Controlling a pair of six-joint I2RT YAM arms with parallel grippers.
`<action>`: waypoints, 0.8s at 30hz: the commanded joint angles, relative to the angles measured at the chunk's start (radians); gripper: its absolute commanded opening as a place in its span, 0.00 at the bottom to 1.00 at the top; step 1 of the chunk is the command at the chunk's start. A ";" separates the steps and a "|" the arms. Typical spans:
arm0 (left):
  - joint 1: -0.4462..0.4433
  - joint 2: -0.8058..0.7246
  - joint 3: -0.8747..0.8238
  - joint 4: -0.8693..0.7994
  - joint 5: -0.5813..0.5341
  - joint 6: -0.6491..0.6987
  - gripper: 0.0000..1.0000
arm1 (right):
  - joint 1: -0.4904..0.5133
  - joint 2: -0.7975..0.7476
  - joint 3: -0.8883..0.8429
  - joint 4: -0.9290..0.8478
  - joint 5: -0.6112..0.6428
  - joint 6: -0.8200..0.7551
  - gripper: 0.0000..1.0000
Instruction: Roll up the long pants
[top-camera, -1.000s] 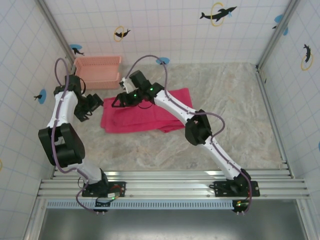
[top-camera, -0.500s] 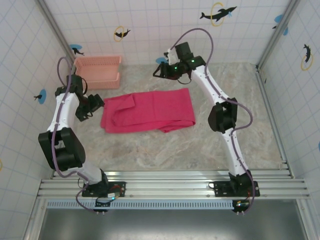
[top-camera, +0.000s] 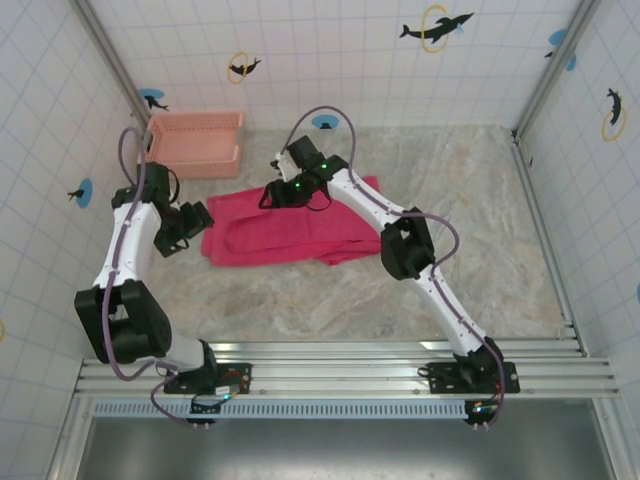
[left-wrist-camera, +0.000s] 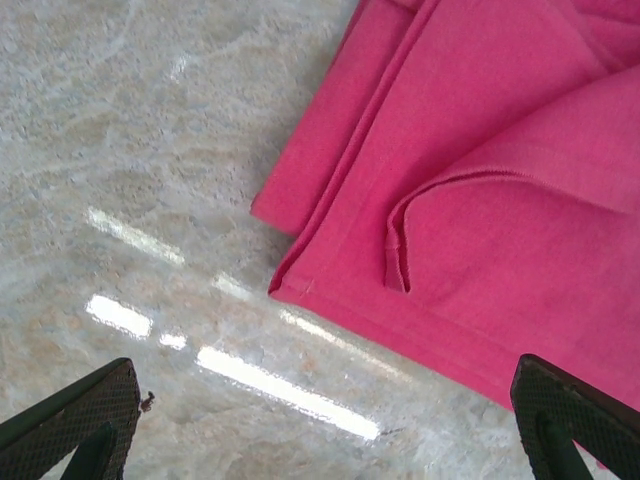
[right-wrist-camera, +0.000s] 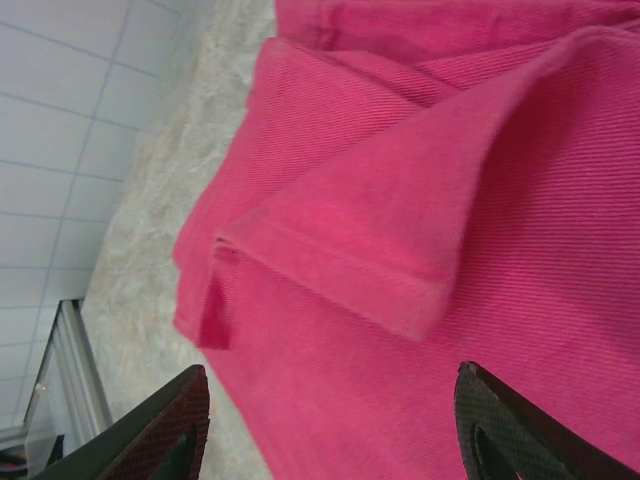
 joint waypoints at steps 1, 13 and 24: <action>-0.019 -0.015 -0.018 -0.037 -0.002 -0.006 0.97 | -0.002 0.038 -0.003 0.058 0.027 0.019 0.66; -0.077 0.018 0.015 -0.075 -0.011 0.010 0.97 | 0.013 0.201 0.064 0.312 0.005 0.247 0.67; -0.086 -0.013 0.005 -0.095 -0.033 0.024 0.98 | 0.078 0.302 0.193 0.736 -0.011 0.660 0.69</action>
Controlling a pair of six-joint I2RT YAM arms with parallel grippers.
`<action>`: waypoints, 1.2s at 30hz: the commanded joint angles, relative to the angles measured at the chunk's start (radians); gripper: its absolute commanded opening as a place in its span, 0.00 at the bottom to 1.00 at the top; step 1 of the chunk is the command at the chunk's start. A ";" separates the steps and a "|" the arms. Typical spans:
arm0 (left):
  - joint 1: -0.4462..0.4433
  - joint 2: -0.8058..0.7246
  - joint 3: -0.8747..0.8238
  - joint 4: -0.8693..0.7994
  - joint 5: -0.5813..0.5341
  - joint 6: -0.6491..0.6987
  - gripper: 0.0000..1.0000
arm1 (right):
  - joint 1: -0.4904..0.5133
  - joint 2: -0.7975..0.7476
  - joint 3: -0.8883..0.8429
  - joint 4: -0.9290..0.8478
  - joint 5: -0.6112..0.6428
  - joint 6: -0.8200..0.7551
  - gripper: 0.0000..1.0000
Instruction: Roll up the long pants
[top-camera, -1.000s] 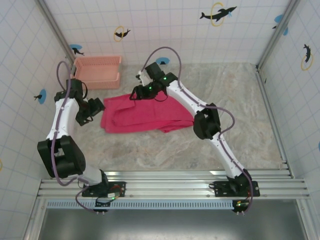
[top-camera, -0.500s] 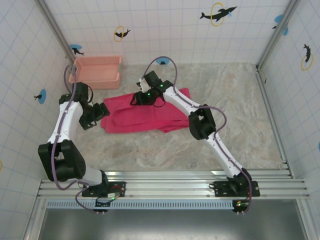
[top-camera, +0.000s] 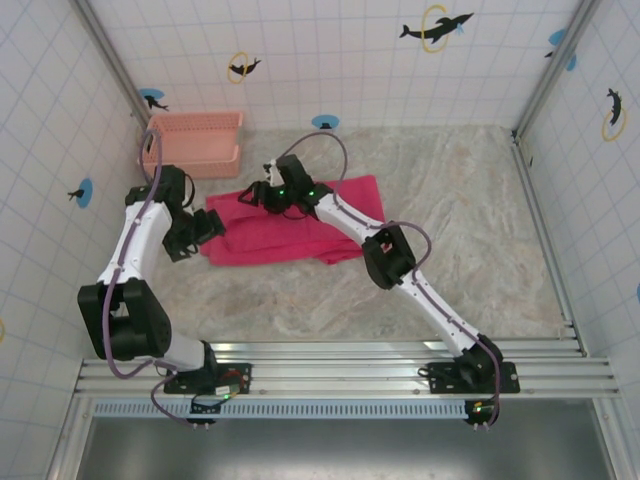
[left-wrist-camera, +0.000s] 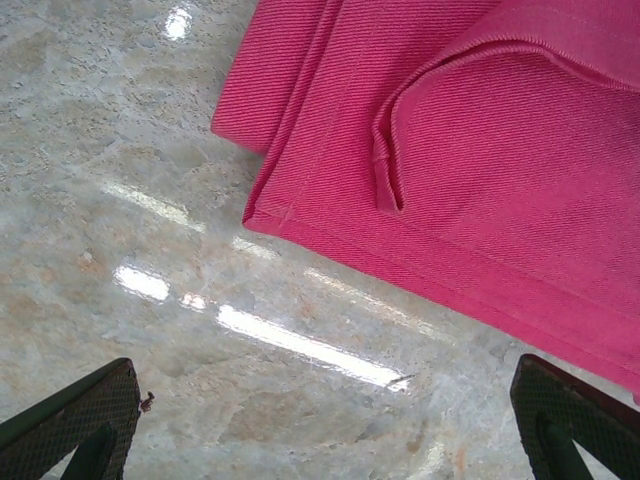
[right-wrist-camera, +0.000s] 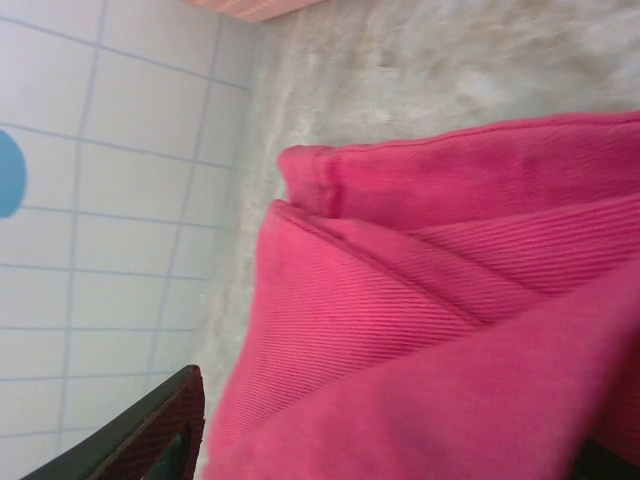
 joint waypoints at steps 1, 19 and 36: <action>-0.004 -0.021 0.017 -0.032 -0.020 0.017 0.97 | 0.038 0.012 0.041 0.196 -0.017 0.159 0.69; -0.012 -0.041 0.002 -0.002 -0.069 0.031 0.97 | -0.038 -0.164 0.047 0.260 -0.056 0.172 0.69; -0.332 0.452 0.333 0.053 -0.151 0.002 0.98 | -0.569 -0.751 -0.684 -0.999 0.187 -0.957 0.71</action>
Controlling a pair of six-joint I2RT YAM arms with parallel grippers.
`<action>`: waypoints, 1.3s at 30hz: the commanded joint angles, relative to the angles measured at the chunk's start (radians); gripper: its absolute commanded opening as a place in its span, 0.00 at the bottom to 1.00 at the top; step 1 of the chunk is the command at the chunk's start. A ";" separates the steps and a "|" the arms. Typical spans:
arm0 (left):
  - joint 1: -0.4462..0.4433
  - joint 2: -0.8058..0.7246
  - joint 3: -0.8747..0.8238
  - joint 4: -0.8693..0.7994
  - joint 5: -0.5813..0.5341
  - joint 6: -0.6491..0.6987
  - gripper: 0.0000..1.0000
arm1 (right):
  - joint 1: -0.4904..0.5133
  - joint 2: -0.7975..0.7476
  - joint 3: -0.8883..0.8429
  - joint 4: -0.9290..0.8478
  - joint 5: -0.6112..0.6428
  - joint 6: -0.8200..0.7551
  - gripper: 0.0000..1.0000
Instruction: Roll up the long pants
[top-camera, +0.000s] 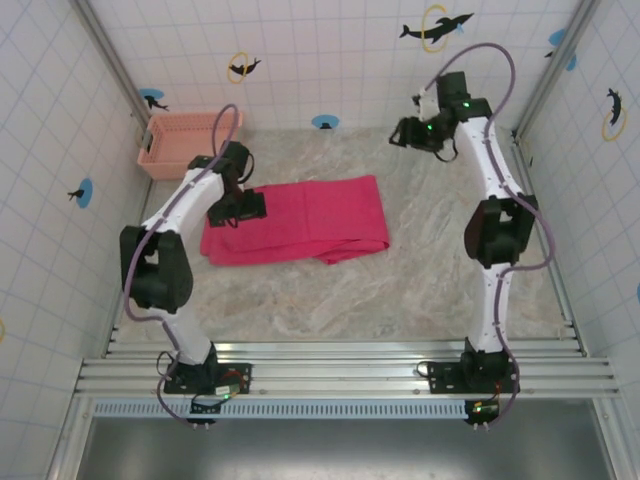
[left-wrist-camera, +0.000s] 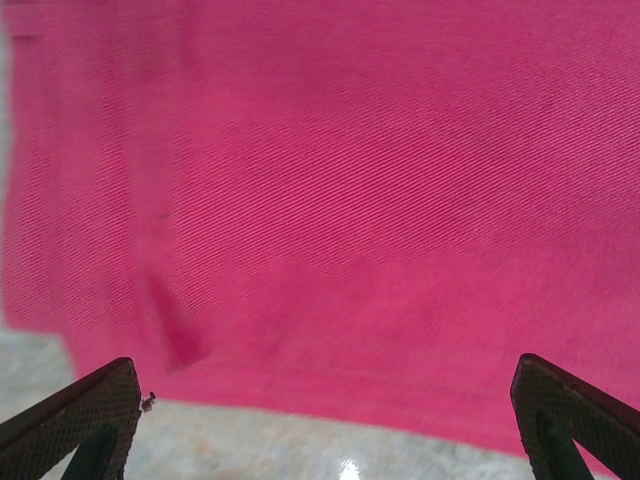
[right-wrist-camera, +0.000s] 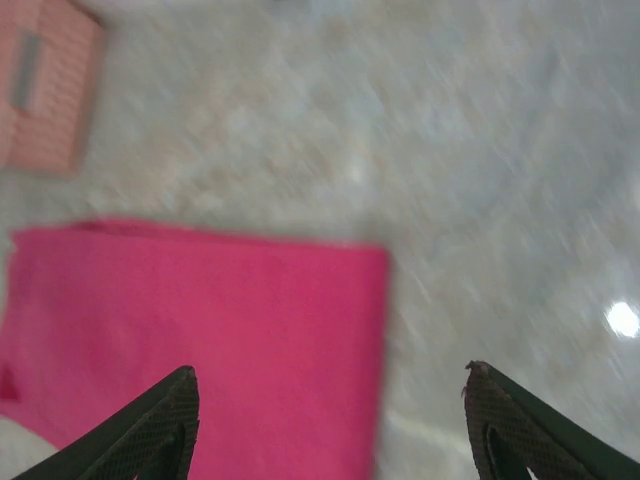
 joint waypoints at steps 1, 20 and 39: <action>-0.020 0.095 0.043 -0.023 0.019 -0.038 0.97 | 0.053 -0.003 -0.249 -0.102 -0.017 -0.133 0.71; -0.118 0.331 0.045 0.024 0.124 -0.159 0.97 | 0.140 0.183 -0.288 0.002 -0.141 -0.114 0.47; -0.186 0.853 0.801 -0.015 0.252 -0.342 0.98 | 0.129 -0.128 -0.674 -0.048 -0.047 -0.114 0.06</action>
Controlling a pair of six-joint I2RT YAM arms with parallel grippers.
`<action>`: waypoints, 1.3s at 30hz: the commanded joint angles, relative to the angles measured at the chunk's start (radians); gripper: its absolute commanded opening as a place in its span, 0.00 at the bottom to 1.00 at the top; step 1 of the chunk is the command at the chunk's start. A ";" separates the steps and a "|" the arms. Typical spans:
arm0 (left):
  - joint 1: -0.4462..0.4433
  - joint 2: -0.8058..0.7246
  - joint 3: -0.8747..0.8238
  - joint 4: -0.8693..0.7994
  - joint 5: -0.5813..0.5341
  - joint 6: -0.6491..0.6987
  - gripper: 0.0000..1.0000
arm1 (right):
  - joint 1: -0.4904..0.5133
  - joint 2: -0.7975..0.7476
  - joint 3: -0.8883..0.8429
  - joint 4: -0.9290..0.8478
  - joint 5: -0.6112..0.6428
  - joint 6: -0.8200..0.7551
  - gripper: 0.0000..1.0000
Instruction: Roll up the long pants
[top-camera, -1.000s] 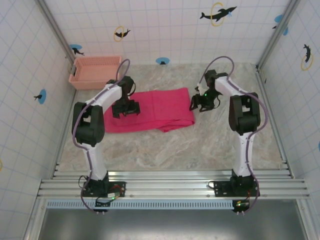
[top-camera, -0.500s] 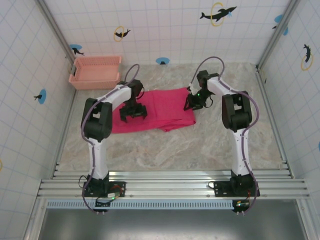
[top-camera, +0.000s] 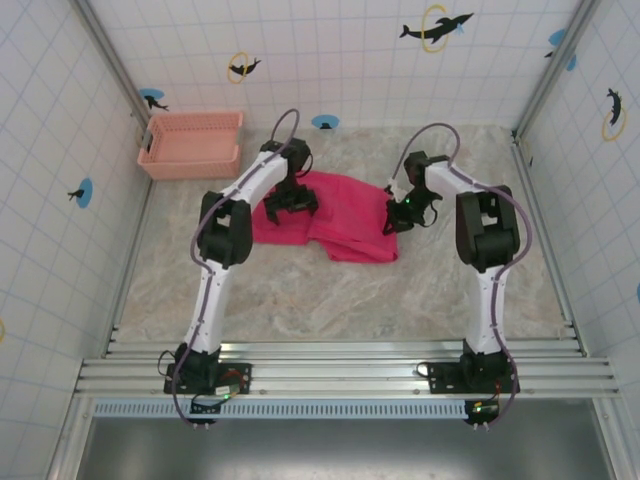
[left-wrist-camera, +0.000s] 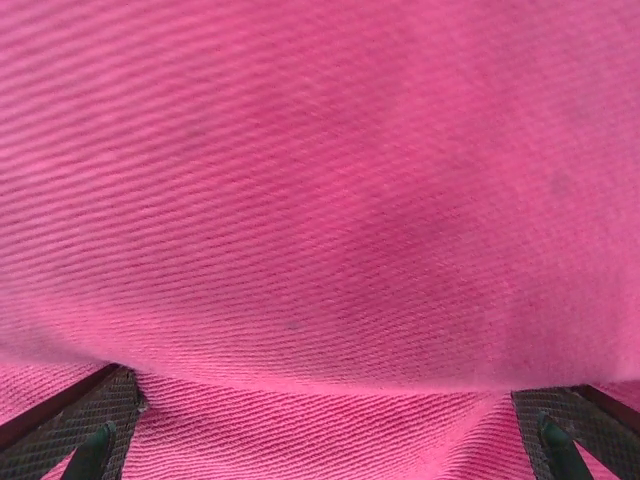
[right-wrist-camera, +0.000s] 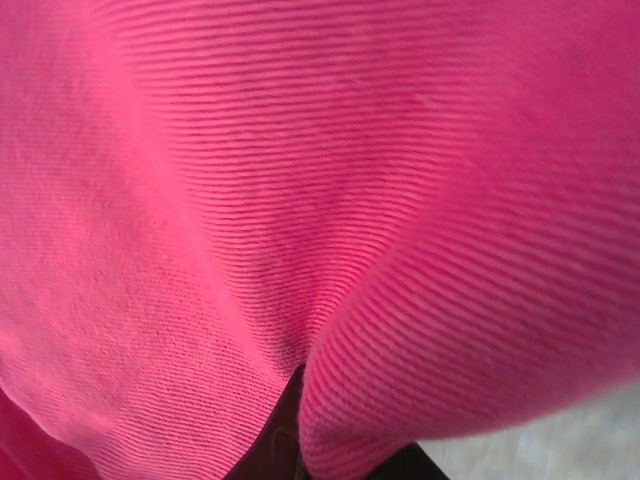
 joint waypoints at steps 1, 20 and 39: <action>-0.009 0.232 0.132 0.214 0.139 -0.107 0.97 | 0.023 -0.120 -0.122 -0.046 0.021 0.028 0.06; 0.042 0.463 0.279 0.789 0.379 -0.487 0.98 | 0.386 -0.200 -0.228 0.095 -0.010 0.387 0.54; 0.180 0.241 0.168 0.824 0.709 -0.359 0.98 | 0.405 -0.540 -0.095 -0.273 0.611 -0.332 0.70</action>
